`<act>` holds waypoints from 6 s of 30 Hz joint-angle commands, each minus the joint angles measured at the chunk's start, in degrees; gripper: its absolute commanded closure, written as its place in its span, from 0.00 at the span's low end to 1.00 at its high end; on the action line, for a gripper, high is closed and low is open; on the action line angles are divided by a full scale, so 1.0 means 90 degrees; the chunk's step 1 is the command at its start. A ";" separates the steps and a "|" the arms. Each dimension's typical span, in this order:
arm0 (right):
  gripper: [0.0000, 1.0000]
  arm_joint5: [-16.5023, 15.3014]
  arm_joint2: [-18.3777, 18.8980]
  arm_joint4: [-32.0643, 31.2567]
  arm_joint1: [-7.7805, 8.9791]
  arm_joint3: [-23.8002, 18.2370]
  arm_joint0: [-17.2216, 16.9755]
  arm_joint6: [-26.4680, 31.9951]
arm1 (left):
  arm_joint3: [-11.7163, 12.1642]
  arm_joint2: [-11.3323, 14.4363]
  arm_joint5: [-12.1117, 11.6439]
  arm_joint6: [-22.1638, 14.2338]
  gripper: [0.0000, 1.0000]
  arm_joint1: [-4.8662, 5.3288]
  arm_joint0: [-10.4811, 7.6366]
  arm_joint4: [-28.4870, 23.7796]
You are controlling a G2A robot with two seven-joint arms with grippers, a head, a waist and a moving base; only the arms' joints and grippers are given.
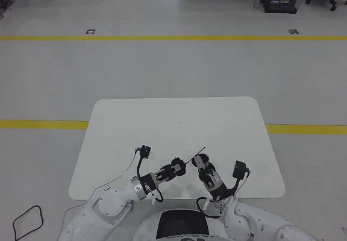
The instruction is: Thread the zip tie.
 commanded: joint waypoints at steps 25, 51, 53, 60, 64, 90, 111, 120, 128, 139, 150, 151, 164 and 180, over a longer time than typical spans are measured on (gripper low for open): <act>1.00 0.0000 0.0377 -0.0033 -0.0110 0.0190 -0.0289 0.0240 | 0.0000 0.0000 0.0000 0.0000 1.00 0.0000 0.0000 0.0000; 1.00 0.0000 0.0957 -0.0125 -0.0353 0.0178 -0.0738 0.0623 | 0.0036 0.0232 0.0000 0.0471 1.00 -0.0007 -0.0104 0.0507; 1.00 0.0000 0.0981 -0.0200 -0.0365 0.0181 -0.0762 0.0650 | 0.0035 0.0239 0.0001 0.0479 1.00 -0.0005 -0.0107 0.0526; 1.00 0.0000 0.1063 -0.0330 -0.0401 0.0181 -0.0828 0.0812 | 0.0052 0.0272 0.0023 0.0466 1.00 0.0002 -0.0127 0.0483; 1.00 0.0000 0.1101 -0.0395 -0.0417 0.0176 -0.0855 0.0862 | 0.0060 0.0280 0.0039 0.0468 1.00 0.0008 -0.0135 0.0479; 0.00 0.0000 0.1170 -0.0533 -0.0425 0.0136 -0.0934 0.1070 | 0.0020 0.0330 0.0056 0.0417 1.00 0.0051 -0.0156 0.0363; 0.00 0.0000 0.1268 -0.0282 -0.0069 -0.0288 -0.1079 0.0941 | 0.0218 -0.0076 0.0000 -0.0295 1.00 0.0136 -0.0195 -0.0716; 0.00 0.0000 0.1498 0.0727 0.0130 -0.0985 -0.1132 0.2315 | 0.0441 -0.0262 0.0035 -0.0805 1.00 0.0162 -0.0258 -0.1780; 0.00 0.0000 0.2392 0.2014 0.0691 -0.1791 -0.1427 0.4097 | 0.0506 -0.0665 0.0021 -0.1274 1.00 0.0245 -0.0177 -0.2444; 0.00 0.0000 0.3727 0.4030 0.0836 -0.1966 -0.1873 0.7410 | 0.0548 -0.0942 0.0051 -0.1672 1.00 0.0309 -0.0062 -0.2895; 0.00 0.0000 0.4674 0.4656 0.0282 -0.1536 -0.2316 0.9598 | 0.0600 -0.0896 0.0087 -0.1993 1.00 0.0312 -0.0097 -0.3150; 0.00 0.0000 0.4722 0.4677 0.0230 -0.1506 -0.2335 0.9745 | 0.0600 -0.0883 0.0094 -0.2036 1.00 0.0311 -0.0101 -0.3179; 0.00 0.0000 0.5362 0.4959 -0.0547 -0.0954 -0.2497 1.1025 | 0.0745 -0.0765 0.0284 -0.2297 1.00 0.0306 -0.0250 -0.3317; 0.00 0.0000 0.5313 0.6541 -0.0598 -0.0285 -0.2060 1.2336 | 0.1132 -0.0211 0.0563 -0.3705 1.00 0.0168 -0.0611 -0.5047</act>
